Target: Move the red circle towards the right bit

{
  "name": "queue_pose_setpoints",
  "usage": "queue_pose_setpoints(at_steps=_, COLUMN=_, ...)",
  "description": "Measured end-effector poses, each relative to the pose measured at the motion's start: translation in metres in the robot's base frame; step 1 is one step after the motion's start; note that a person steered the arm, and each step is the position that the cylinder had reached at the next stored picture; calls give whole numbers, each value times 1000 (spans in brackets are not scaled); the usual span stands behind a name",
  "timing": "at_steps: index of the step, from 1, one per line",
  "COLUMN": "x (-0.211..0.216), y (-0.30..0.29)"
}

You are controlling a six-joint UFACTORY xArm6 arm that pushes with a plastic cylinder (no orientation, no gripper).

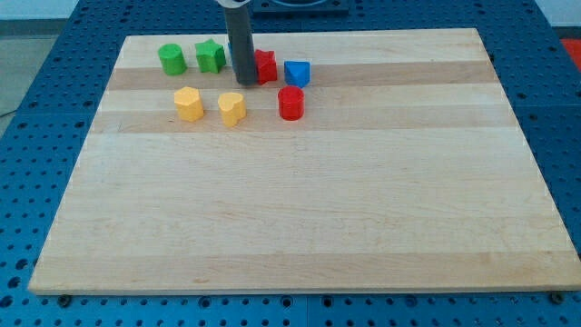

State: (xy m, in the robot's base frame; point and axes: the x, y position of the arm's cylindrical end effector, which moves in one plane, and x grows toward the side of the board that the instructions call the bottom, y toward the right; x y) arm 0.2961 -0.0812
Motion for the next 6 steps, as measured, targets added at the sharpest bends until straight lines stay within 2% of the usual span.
queue_pose_setpoints(at_steps=3, x=4, y=15)
queue_pose_setpoints(at_steps=4, x=13, y=17)
queue_pose_setpoints(at_steps=5, x=44, y=28)
queue_pose_setpoints(at_steps=6, x=49, y=51)
